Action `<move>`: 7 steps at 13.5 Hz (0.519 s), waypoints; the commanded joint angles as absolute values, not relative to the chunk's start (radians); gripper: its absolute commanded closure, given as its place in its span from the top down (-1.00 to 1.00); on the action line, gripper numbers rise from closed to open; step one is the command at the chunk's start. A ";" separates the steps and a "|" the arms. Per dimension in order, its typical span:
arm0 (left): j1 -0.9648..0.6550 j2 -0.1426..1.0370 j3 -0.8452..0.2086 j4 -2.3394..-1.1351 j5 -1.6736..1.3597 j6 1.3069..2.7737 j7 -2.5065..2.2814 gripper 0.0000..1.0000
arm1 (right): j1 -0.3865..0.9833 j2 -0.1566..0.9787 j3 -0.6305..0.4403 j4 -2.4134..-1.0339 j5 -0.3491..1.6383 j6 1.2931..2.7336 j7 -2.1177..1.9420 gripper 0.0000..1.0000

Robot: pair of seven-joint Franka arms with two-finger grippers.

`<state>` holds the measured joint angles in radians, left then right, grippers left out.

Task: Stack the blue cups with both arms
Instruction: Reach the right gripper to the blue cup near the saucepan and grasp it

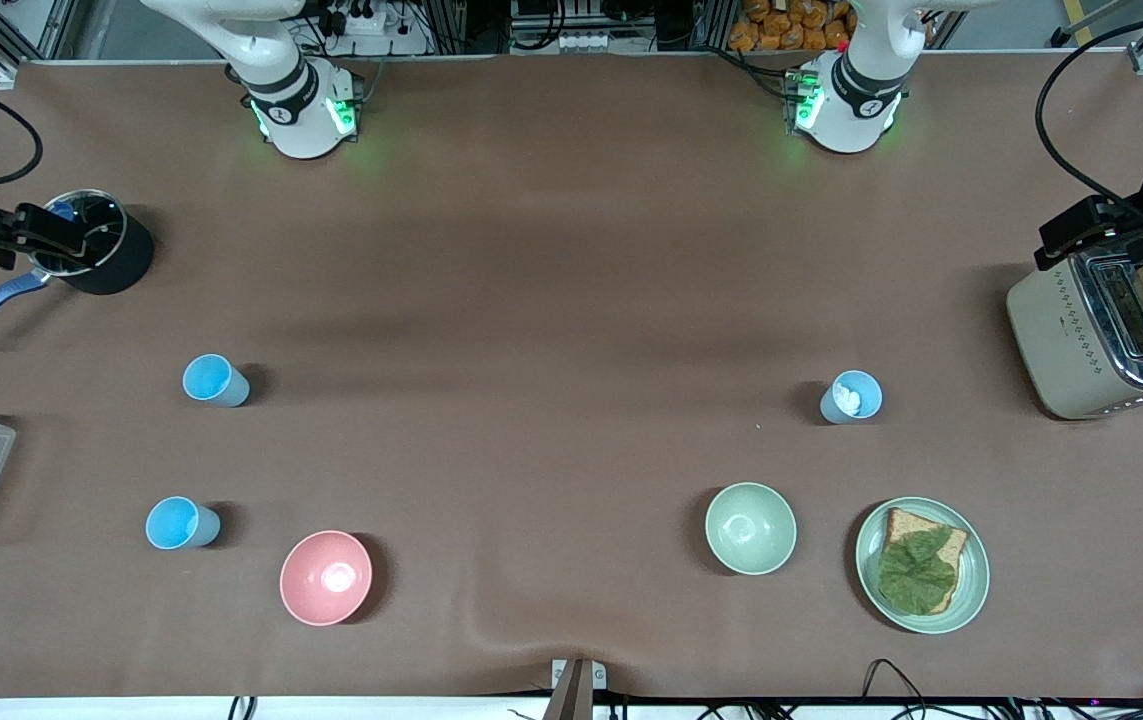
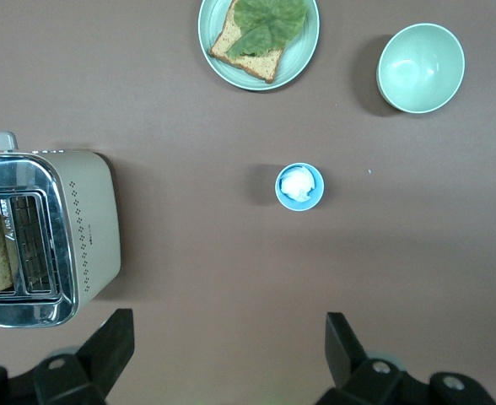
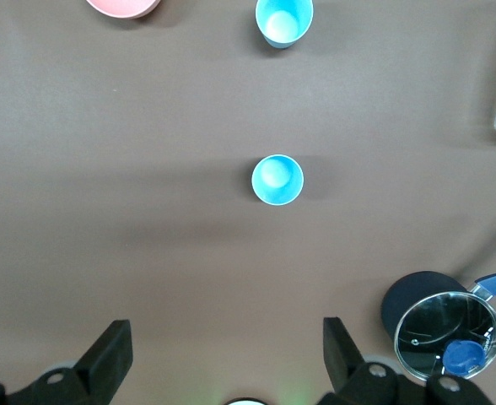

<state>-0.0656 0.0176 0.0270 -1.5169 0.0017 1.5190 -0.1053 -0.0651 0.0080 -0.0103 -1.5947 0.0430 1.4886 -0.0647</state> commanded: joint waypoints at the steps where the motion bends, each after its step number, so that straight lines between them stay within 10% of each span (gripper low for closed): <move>1: -0.066 0.020 0.029 -1.502 0.003 1.509 -0.095 1.00 | -0.058 0.014 -0.012 -1.583 0.034 1.477 -0.055 1.00; 7: -0.066 0.052 0.035 -1.476 0.038 1.509 -0.087 1.00 | -0.051 0.043 -0.012 -1.591 -0.012 1.454 -0.055 1.00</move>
